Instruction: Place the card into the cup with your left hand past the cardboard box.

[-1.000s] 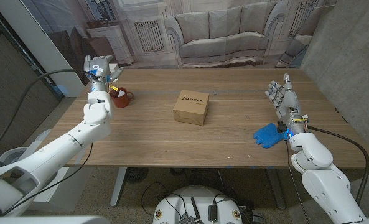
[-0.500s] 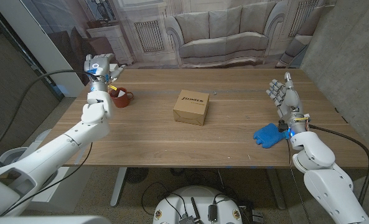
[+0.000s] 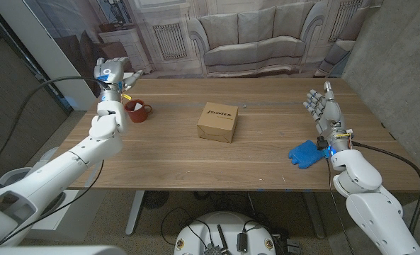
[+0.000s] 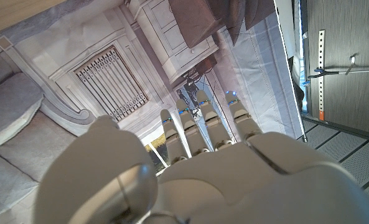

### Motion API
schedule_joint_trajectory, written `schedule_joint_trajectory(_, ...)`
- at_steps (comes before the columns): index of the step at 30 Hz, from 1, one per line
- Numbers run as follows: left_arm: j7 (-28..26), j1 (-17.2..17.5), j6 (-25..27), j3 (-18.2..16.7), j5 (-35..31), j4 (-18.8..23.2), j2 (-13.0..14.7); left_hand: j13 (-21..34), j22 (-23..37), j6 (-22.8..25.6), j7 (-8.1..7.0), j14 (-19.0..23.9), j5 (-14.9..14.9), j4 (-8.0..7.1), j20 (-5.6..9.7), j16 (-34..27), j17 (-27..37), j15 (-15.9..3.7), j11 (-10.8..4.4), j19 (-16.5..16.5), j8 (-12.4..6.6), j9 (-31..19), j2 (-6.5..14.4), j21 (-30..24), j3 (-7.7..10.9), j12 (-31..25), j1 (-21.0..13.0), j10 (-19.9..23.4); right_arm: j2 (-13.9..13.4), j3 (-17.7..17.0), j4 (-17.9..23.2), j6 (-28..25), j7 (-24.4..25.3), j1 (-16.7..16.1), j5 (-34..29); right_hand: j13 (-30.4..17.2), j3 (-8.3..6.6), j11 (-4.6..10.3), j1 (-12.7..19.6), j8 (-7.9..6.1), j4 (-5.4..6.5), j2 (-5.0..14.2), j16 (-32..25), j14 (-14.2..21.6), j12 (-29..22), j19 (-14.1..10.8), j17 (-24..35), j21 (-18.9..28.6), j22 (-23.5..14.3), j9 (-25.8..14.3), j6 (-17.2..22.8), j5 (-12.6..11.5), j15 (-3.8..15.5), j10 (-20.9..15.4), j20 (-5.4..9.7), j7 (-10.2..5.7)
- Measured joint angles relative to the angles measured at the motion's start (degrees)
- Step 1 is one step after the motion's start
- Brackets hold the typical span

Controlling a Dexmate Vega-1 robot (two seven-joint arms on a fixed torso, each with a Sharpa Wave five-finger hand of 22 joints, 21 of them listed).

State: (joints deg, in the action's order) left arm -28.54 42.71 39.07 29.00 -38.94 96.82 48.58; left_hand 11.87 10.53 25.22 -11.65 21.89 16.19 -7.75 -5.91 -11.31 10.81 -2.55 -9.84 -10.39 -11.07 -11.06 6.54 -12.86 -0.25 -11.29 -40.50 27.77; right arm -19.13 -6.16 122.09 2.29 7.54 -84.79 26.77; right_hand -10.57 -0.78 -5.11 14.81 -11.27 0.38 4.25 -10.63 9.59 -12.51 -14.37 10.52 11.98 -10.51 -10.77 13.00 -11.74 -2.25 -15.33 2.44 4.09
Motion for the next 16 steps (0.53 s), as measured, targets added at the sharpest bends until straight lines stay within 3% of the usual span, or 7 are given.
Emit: schedule_joint_trajectory(16,2.9,-1.1,0.5,-0.1,0.6,1.3,0.7,0.0,0.0,-0.3,0.3,0.4,0.4,0.0,0.3,0.0,0.0,-0.03,-0.71,0.3,0.0,0.0,0.3,0.0,0.0,-0.4,0.3,0.7,0.2,0.2,1.1,0.7,0.9,-1.5,-0.5,0.0,-0.01,-0.11,0.0,0.0,0.01,0.0,0.0,0.0,0.0,0.0,0.0,0.0,0.0,0.0,0.0,0.0,0.0,-0.1,0.0,0.0)
